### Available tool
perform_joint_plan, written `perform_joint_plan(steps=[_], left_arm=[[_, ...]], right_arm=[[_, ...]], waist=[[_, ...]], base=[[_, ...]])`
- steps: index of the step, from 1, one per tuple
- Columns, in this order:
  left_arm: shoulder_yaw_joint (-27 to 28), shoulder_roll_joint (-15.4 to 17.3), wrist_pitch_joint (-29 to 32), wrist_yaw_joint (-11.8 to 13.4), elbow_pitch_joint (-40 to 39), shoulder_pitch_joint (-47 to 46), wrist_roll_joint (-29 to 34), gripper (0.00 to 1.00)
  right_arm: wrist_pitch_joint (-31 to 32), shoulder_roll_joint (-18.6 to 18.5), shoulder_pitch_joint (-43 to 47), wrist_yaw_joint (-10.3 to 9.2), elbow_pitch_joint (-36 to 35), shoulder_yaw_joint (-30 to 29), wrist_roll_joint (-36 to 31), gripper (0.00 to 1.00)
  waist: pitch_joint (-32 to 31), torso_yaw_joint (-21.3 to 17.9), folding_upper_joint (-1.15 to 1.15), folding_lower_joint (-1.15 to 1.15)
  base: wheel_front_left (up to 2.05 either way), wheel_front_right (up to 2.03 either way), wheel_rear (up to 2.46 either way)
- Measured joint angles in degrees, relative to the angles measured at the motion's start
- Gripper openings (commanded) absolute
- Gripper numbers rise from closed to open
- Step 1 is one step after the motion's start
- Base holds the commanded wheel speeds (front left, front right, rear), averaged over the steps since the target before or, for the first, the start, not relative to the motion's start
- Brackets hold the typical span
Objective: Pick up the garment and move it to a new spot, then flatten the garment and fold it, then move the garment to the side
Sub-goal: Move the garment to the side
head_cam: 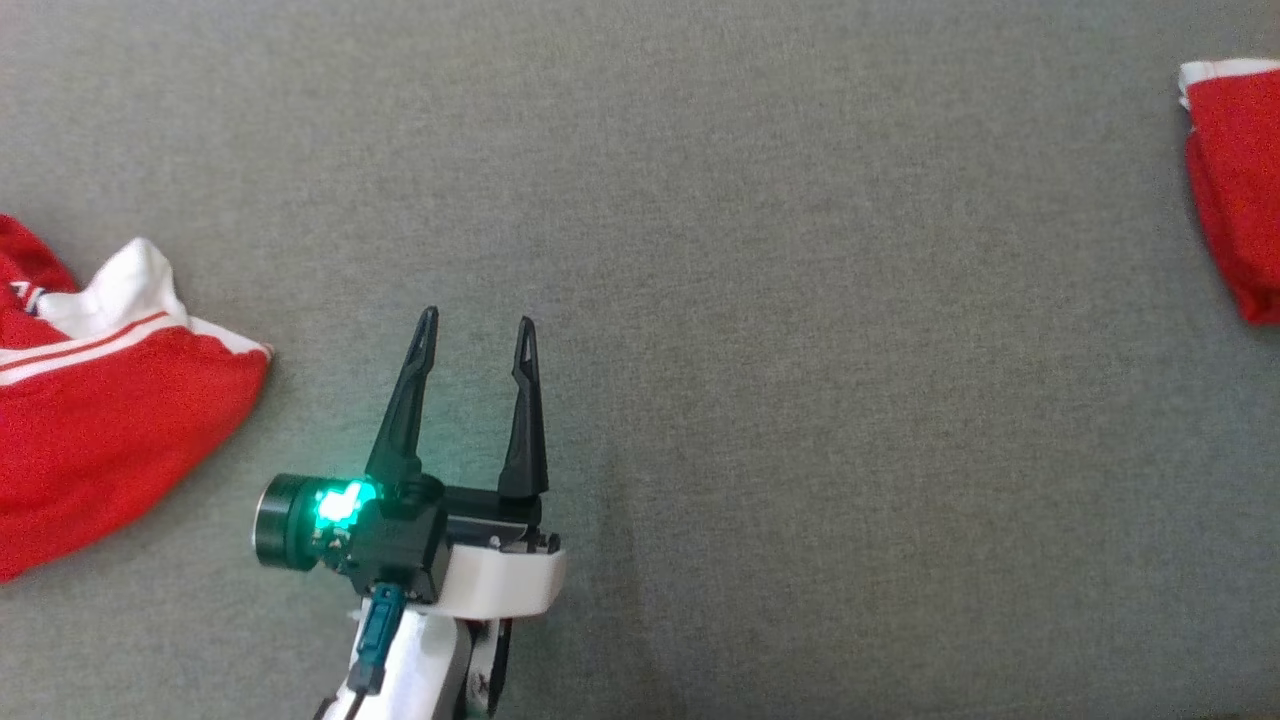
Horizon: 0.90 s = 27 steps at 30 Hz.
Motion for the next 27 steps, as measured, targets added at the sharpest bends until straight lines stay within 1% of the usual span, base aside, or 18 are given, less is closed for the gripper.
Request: perform_joint_plan(steps=[2, 5, 7, 9, 11, 12, 14, 19, 21, 22, 27], left_arm=[[-0.08, 0.0, 0.0, 0.27, 0.2, 0.03, -0.15, 1.0], [-0.07, 0.0, 0.0, 1.03, 1.03, 0.4, -0.14, 1.0], [-0.03, -0.01, 0.0, 1.04, 1.67, 1.49, -0.14, 1.0], [0.2, 0.0, 0.0, 1.07, 2.32, 3.18, -0.43, 1.0], [0.44, -0.01, 0.0, 1.02, 3.24, 5.08, -1.2, 1.0], [0.7, -0.01, 0.0, 1.01, 3.58, 6.02, -1.66, 1.0], [1.1, 0.01, 0.0, 1.01, 4.57, 7.65, -2.24, 1.0], [2.42, 0.01, 0.01, 1.07, 7.19, 10.35, -3.01, 1.0], [3.0, 0.03, 0.0, 1.03, 7.77, 10.64, -3.05, 1.0], [3.0, 0.03, 0.0, 1.03, 7.77, 10.64, -3.05, 1.0], [4.7, 0.01, 0.01, 1.02, 9.49, 11.1, -2.97, 1.0]], right_arm=[[-1.99, 0.93, 0.11, 0.0, 0.01, -2.49, -3.55, 1.0], [-6.65, 4.59, 0.64, 0.0, -1.33, -6.67, -9.31, 1.0], [-9.24, 8.36, 2.21, 0.0, -3.21, -9.09, -12.76, 1.0], [-10.74, 13.15, 5.02, 0.0, -5.06, -9.98, -14.17, 1.0], [-11.71, 18.72, 8.79, 0.0, -6.84, -9.44, -14.03, 1.0], [-12.13, 21.06, 10.77, 0.0, -7.64, -8.15, -13.79, 1.0], [-12.71, 24.71, 14.51, -0.01, -8.83, -5.64, -12.05, 1.0], [-13.25, 29.66, 22.15, 0.0, -12.65, 0.68, -4.99, 1.0], [-13.26, 31.31, 24.89, -0.01, -15.73, 1.76, -2.53, 1.0], [-13.26, 31.31, 24.89, -0.01, -15.73, 1.76, -2.53, 1.0], [-13.26, 34.73, 31.9, 0.0, -24.64, 2.1, 0.7, 1.0]], waist=[[-1.27, 0.27, 0.0, 0.0], [-3.67, 0.6, 0.0, 0.0], [-5.61, 0.81, 0.0, 0.0], [-7.7, 1.0, 0.0, -0.01], [-9.99, 1.19, 0.0, -0.01], [-11.15, 1.29, 0.0, -0.01], [-13.61, 1.53, 0.0, -0.02], [-19.65, 2.48, 0.0, -0.02], [-21.59, 3.03, 0.0, -0.02], [-21.59, 3.03, 0.0, -0.02], [-25.55, 4.75, 0.0, -0.02]], base=[[0.0, 0.0, 0.0], [0.0, 0.0, 0.0], [0.0, 0.0, 0.0], [0.0, 0.0, 0.0], [0.0, 0.0, 0.0], [0.0, 0.0, 0.0], [0.0, 0.0, 0.0], [0.0, 0.0, 0.0], [0.0, 0.0, 0.0], [0.0, 0.0, 0.0], [0.0, 0.0, 0.0]])
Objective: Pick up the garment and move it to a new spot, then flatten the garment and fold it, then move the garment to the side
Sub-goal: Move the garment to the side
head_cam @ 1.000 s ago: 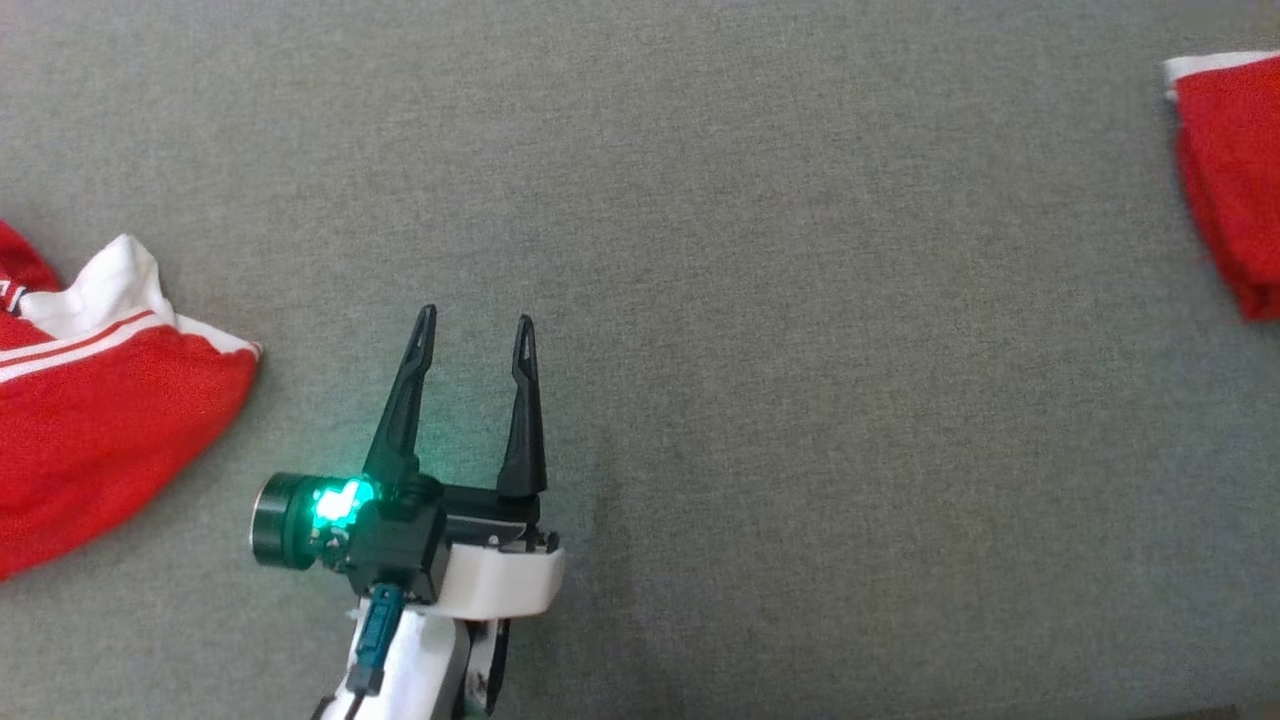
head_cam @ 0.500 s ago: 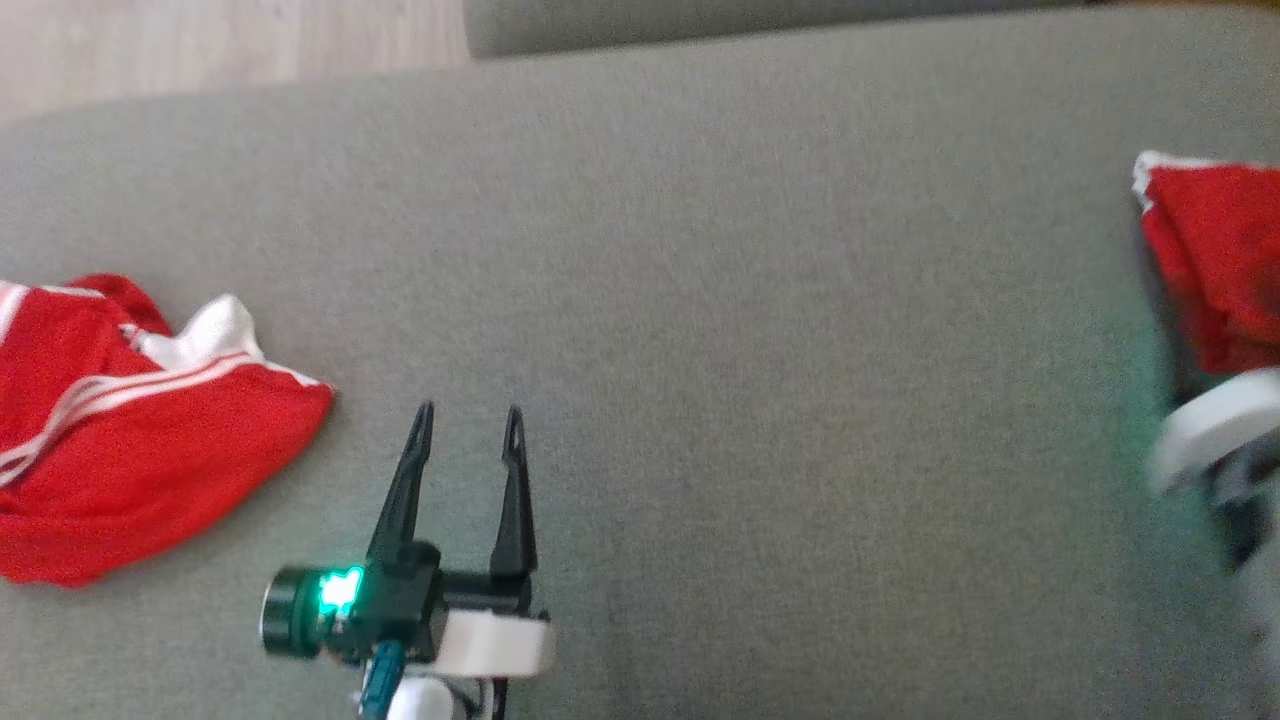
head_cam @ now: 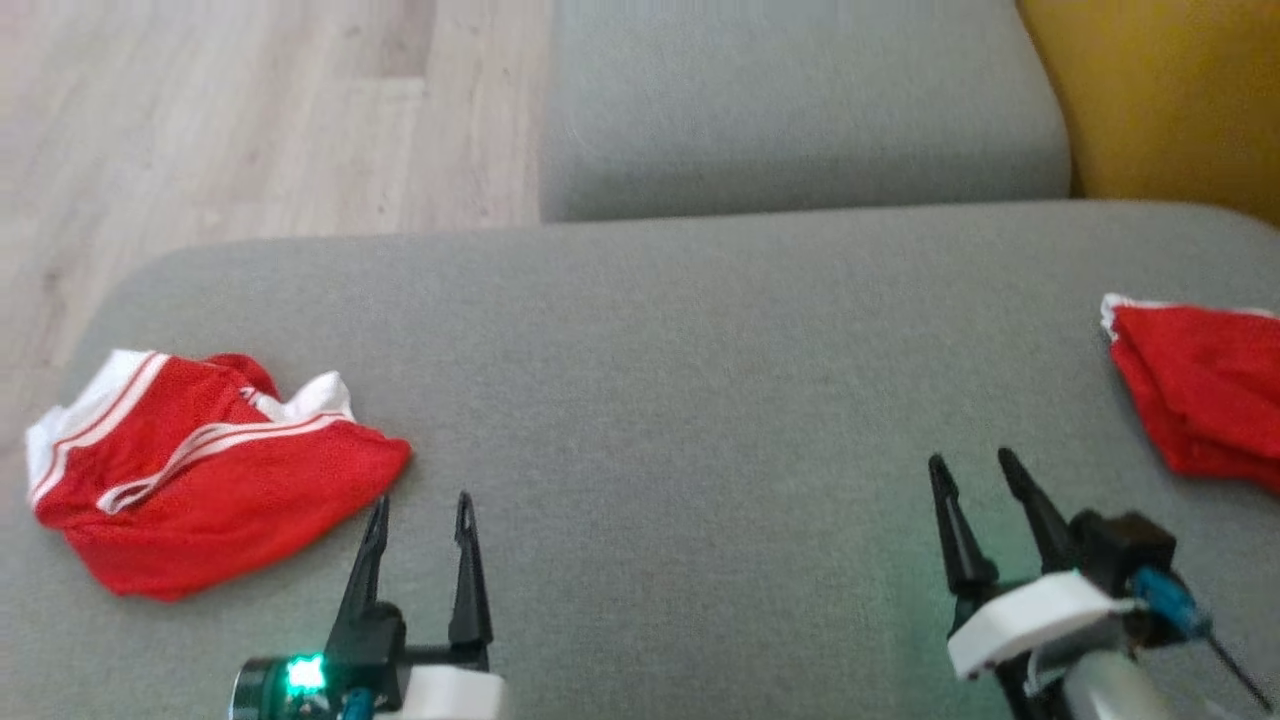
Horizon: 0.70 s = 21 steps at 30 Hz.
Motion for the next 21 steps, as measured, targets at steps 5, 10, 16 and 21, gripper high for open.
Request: perform_joint_plan(steps=[5, 10, 16, 21], left_arm=[[1.75, 0.01, 0.0, -0.03, 2.09, 1.7, 0.11, 1.0], [2.41, 0.02, 0.0, -1.38, 3.9, 1.68, 0.85, 1.0], [2.75, 0.01, 0.0, -3.03, 7.04, 0.96, 2.03, 1.0], [3.32, 0.0, 0.0, -3.57, 7.81, -0.3, 2.52, 1.0]], right_arm=[[0.0, 2.16, 6.45, -0.01, -6.03, -1.53, -0.26, 1.0], [0.0, 3.34, 9.43, -0.01, -7.1, -3.46, -3.78, 1.0], [-0.01, 4.42, 9.35, -0.01, -7.1, -6.41, -6.89, 1.0], [-0.01, 4.66, 9.33, 0.0, -6.88, -7.86, -7.21, 1.0]], waist=[[-2.93, 1.46, 0.0, 0.0], [-4.0, 2.53, 0.0, 0.0], [-3.77, 3.06, 0.0, 0.01], [-3.63, 3.19, 0.0, 0.01]], base=[[0.0, 0.0, 0.0], [0.0, 0.0, 0.0], [0.0, 0.0, 0.0], [0.0, 0.0, 0.0]])
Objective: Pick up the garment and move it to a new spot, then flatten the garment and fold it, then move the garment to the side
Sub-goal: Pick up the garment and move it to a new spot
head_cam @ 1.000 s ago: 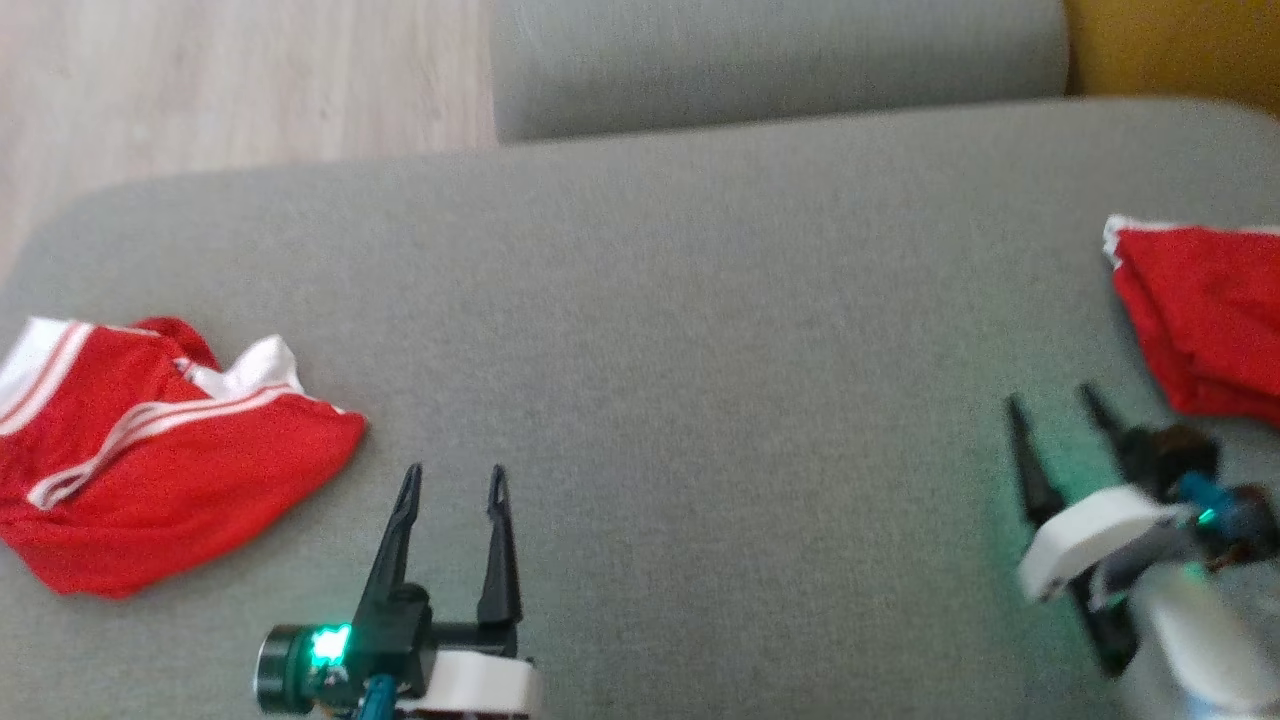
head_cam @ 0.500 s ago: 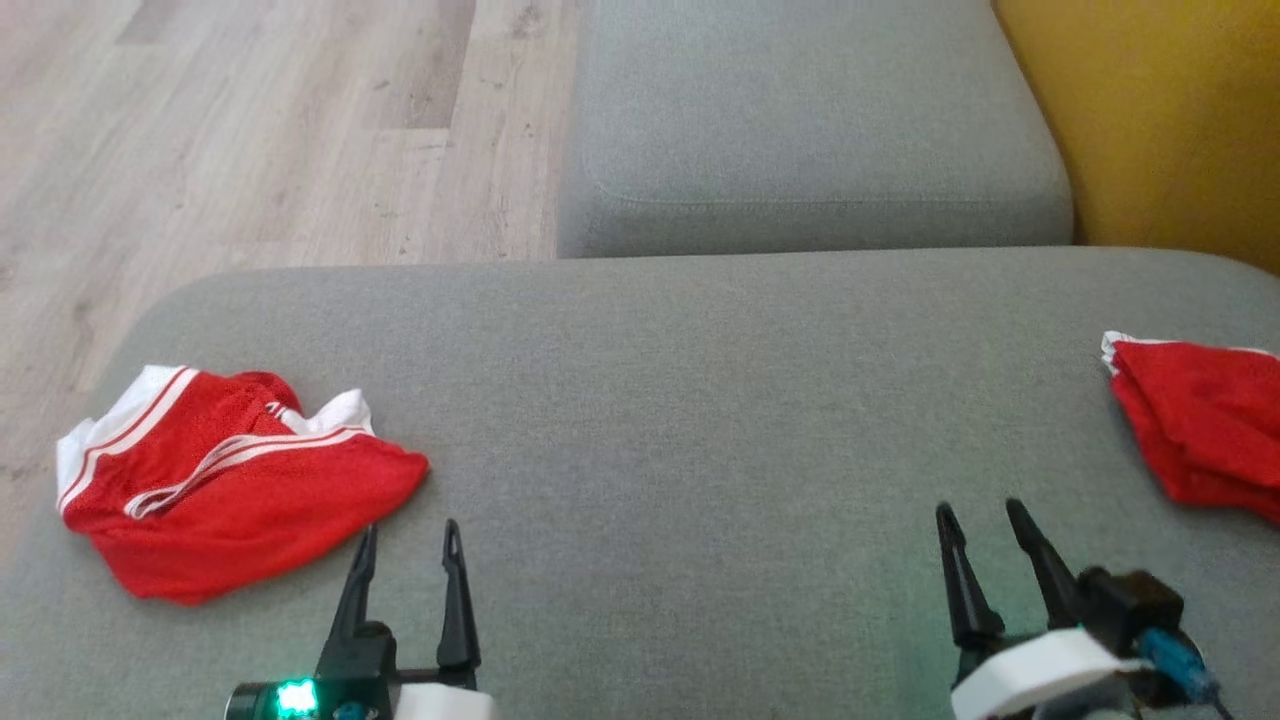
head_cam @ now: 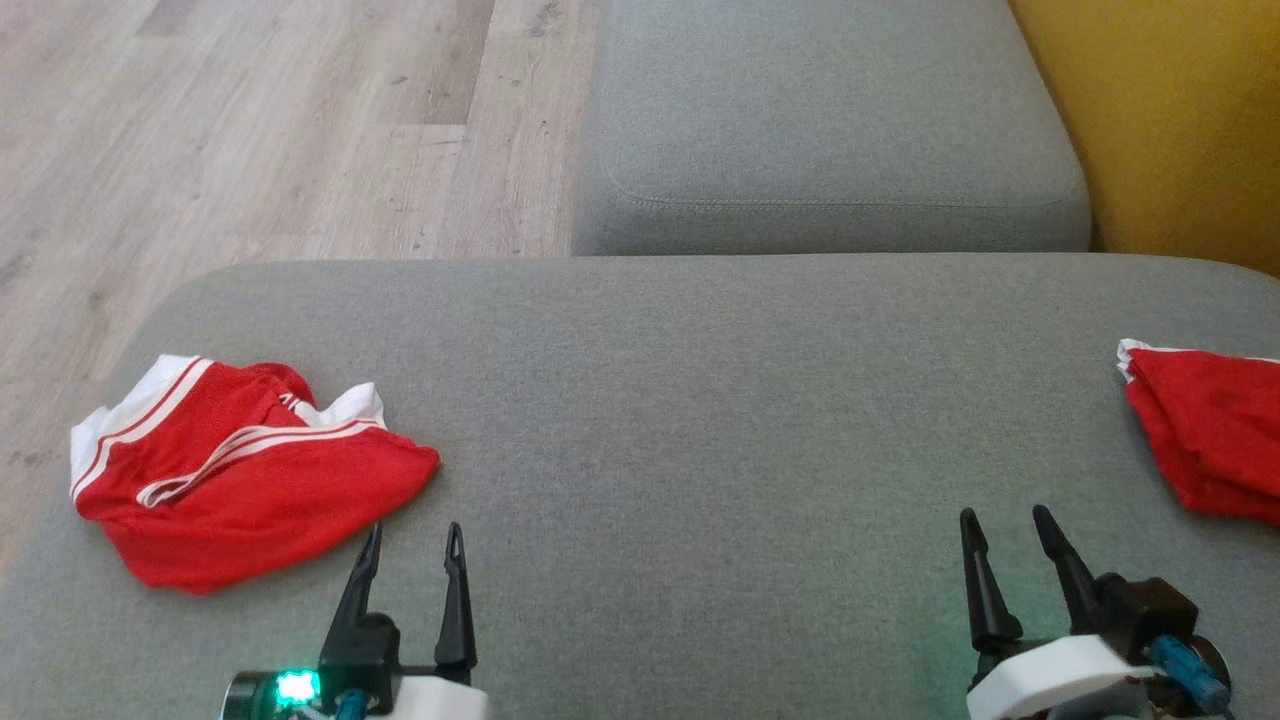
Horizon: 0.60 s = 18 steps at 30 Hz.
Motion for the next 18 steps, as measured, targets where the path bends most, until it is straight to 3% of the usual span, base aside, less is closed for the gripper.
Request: perform_joint_plan(steps=[11, 18], left_arm=[[0.42, -0.01, 0.0, 0.02, 0.81, -0.5, 0.16, 1.0], [0.63, -0.02, 0.0, 0.56, 0.97, -1.88, 0.57, 1.0]], right_arm=[[0.0, 0.09, -0.07, -0.01, 0.49, -0.13, 0.03, 1.0], [0.0, 0.13, -0.08, -0.01, 0.46, 0.03, 0.27, 1.0]], waist=[[-0.15, -0.05, 0.0, 0.0], [0.17, 3.56, 0.0, 0.0]], base=[[0.0, 0.0, 0.0], [0.0, 0.0, 0.0]])
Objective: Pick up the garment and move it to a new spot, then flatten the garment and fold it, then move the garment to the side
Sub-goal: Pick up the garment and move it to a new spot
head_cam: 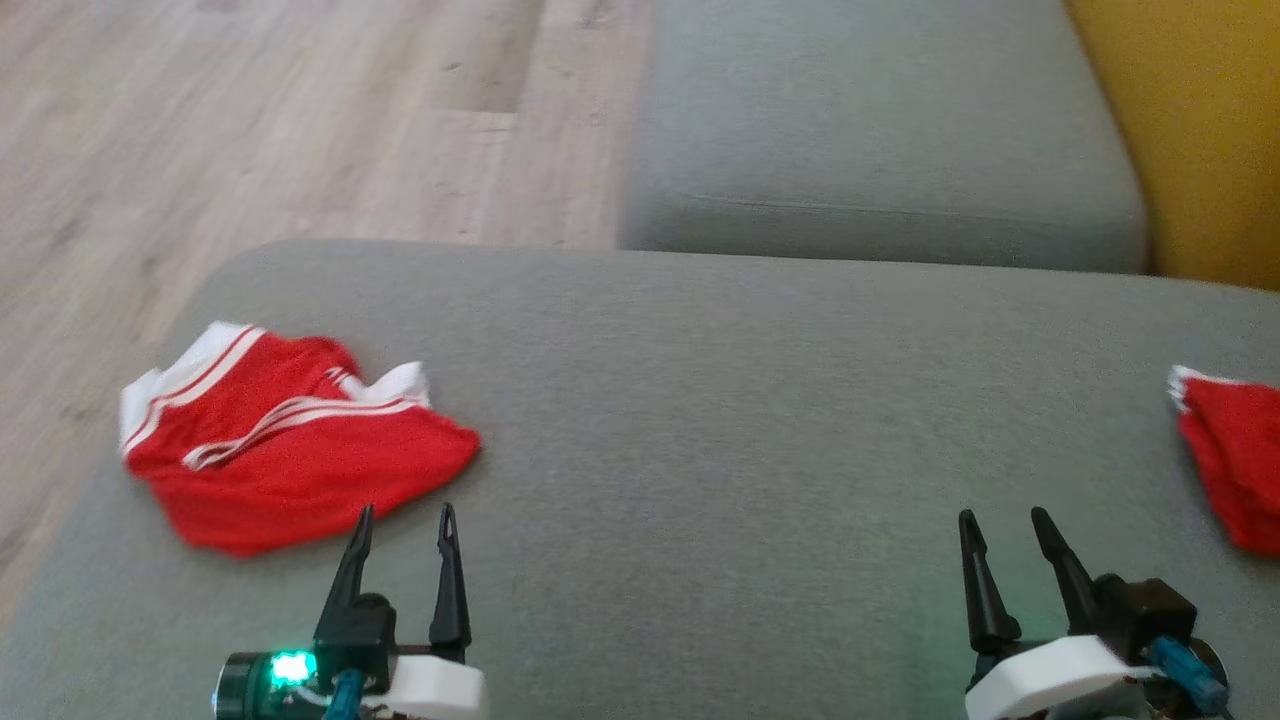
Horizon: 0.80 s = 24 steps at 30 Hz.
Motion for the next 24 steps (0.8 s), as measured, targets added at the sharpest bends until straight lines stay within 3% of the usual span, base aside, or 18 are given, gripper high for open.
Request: perform_joint_plan(steps=[5, 13, 21, 24], left_arm=[[0.3, -0.01, 0.0, 0.03, 0.04, -0.51, 0.23, 1.0], [5.63, 0.08, 0.0, 1.2, -1.55, -0.56, 1.42, 1.0], [9.82, -0.02, 0.0, 1.97, -5.0, -0.47, 0.93, 1.0], [10.47, 0.09, 0.0, 0.85, -4.82, -1.3, 1.55, 1.0]], right_arm=[[0.0, 0.02, -0.03, 0.0, -0.16, 0.19, 0.78, 1.0], [0.0, 0.08, -3.19, 0.0, 0.05, 3.65, 1.24, 1.0], [-0.14, -0.07, -7.15, 0.01, 0.55, 4.65, -0.11, 1.0], [-0.14, -0.75, -6.78, 0.0, 0.15, 3.41, -0.56, 1.0]], waist=[[0.33, 4.28, 0.0, 0.0], [2.27, 15.87, 0.0, 0.0], [7.09, 20.16, 0.0, 0.0], [8.23, 21.05, 0.0, 0.0]], base=[[0.0, 0.0, 0.0], [0.0, 0.0, 0.0], [0.0, 0.0, 0.0], [0.0, 0.0, 0.0]])
